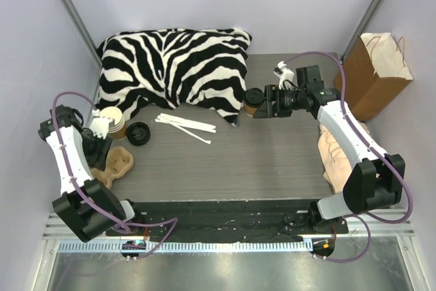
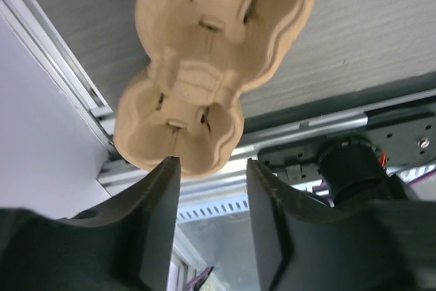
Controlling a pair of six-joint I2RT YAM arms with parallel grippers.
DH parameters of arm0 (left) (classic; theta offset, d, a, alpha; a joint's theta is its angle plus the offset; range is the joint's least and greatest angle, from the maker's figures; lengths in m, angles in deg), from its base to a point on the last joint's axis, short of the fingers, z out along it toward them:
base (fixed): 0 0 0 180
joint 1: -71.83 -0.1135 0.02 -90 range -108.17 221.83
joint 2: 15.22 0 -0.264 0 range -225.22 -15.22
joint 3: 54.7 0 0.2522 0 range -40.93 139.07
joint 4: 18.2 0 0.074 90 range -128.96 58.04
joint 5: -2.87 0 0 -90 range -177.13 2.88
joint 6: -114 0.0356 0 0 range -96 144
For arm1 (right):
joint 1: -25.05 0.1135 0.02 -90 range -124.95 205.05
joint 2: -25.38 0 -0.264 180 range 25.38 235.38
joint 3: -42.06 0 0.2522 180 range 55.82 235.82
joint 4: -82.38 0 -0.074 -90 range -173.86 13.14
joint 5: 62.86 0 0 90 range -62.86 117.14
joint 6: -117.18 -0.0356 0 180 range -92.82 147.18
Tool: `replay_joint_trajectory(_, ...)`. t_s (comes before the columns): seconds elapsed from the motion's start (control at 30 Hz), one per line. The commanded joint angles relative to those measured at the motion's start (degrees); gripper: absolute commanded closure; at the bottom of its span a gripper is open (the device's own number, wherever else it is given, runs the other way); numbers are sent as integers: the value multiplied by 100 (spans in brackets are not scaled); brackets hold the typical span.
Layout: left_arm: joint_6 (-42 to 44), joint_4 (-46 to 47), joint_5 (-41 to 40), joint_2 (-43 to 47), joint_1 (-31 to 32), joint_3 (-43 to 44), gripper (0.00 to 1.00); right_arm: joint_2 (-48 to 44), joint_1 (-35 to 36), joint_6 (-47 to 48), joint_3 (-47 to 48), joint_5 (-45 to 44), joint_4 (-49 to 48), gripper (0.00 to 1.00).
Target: Pack the takeout coffee
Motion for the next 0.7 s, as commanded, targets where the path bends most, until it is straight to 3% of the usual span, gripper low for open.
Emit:
replay_joint_trajectory(0.0, 379, -885, -321, 142, -299, -465, 55, 191, 71, 914, 479, 152, 1206, 30)
replay_joint_trajectory(0.2, 484, -507, -304, 371, -650, -1133, 65, 262, 71, 1821, 401, -621, 1858, 32)
replay_joint_trajectory(0.67, 335, 99, 294, -85, -897, -1371, 69, 315, 71, 2077, 269, -964, 2025, 33)
